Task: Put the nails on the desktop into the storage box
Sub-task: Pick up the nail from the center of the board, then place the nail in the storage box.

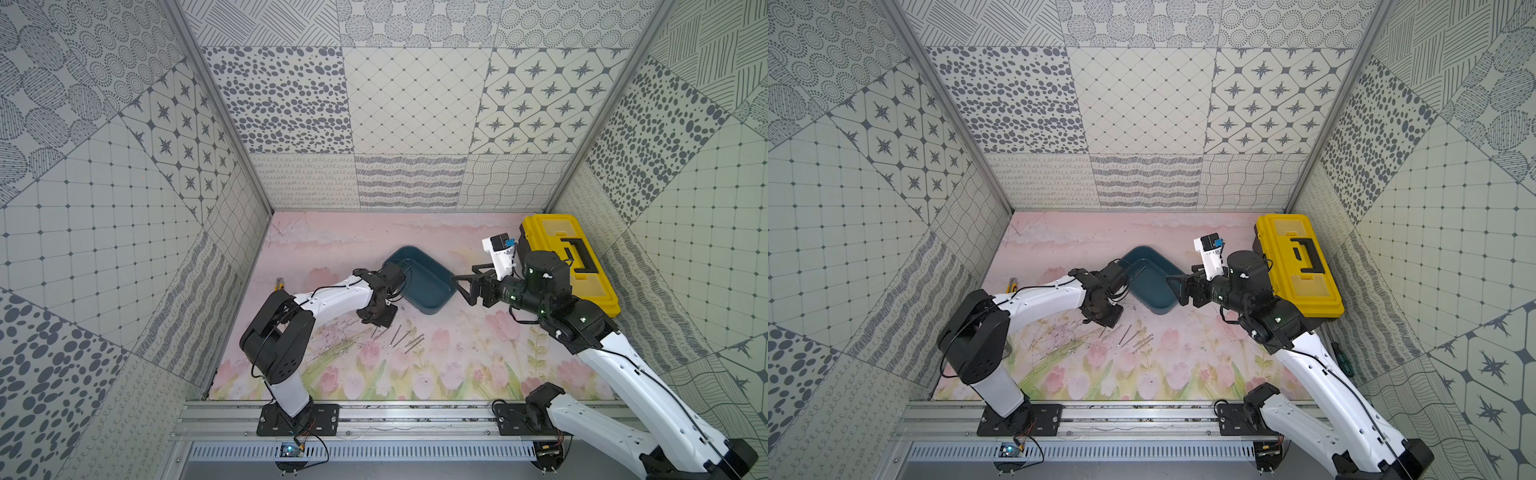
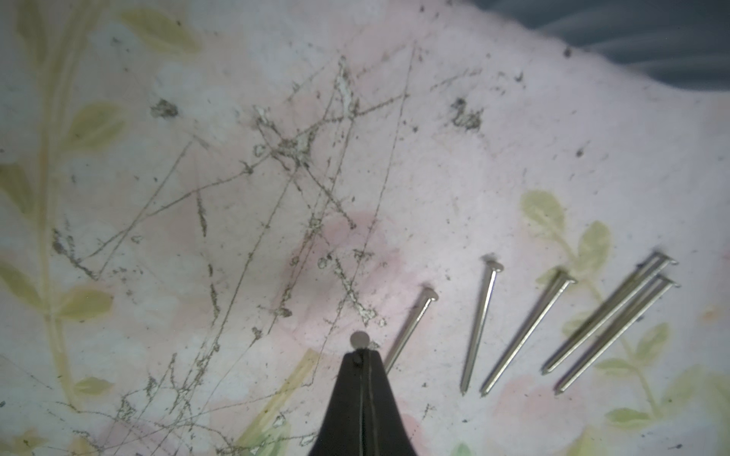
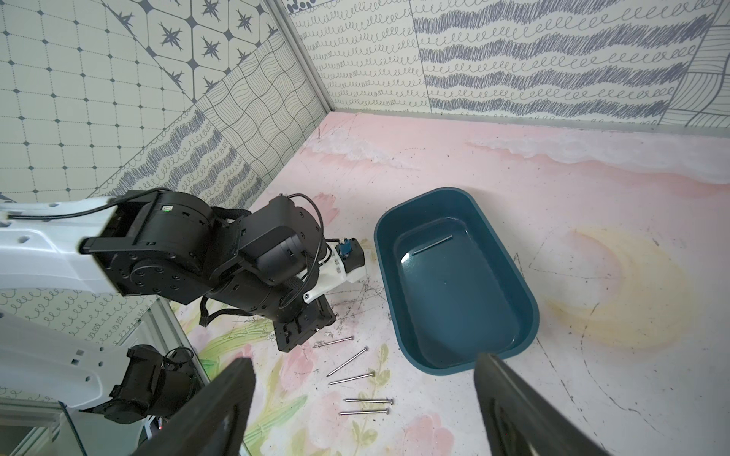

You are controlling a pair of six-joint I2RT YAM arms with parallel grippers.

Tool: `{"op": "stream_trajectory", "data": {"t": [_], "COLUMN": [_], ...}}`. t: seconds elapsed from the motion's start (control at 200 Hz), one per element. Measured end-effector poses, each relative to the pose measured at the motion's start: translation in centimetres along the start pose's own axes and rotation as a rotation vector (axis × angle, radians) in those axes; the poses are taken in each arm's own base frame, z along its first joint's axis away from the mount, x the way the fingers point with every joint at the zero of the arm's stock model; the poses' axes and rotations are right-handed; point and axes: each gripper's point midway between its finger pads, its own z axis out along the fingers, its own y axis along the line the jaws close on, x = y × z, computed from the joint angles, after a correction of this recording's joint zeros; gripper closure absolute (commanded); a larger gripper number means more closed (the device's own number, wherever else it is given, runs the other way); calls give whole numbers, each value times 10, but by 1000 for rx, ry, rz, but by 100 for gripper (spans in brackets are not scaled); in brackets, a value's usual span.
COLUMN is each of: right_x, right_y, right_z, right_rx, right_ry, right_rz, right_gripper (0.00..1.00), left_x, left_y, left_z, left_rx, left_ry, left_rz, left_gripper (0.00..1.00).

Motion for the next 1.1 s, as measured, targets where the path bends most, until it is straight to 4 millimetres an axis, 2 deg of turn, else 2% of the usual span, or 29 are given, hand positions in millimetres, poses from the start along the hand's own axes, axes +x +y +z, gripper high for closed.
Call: {"op": "stream_trajectory", "data": {"t": [0.11,0.3,0.455,0.655,0.835,1.096], "right_x": [0,0,-1,-5,-11,-13], "right_y": [0,0,-2,-4,-2,-3], "right_z": [0,0,0,-6,-20,-30], "right_rx": [0,1,14,33,44,64], "right_ry": [0,-1,-5,-29,-70,-84], "right_rz": [0,-3,-4,-13,-27,-38], "right_gripper": [8,8,8,7,7,7], "left_x": [-6,-30,-63,-113,-152,-189], "left_y": [2,5,3,-3,-10,-24], "left_z": [-10,-44,-79,-109,-114,-89], "left_rx": [-7,-16,-17,-19,-17,8], "left_ry": [-14,-81,-152,-229,-260,-255], "left_rz": [8,36,70,116,151,174], "left_gripper": [100,100,100,100,100,100]}}
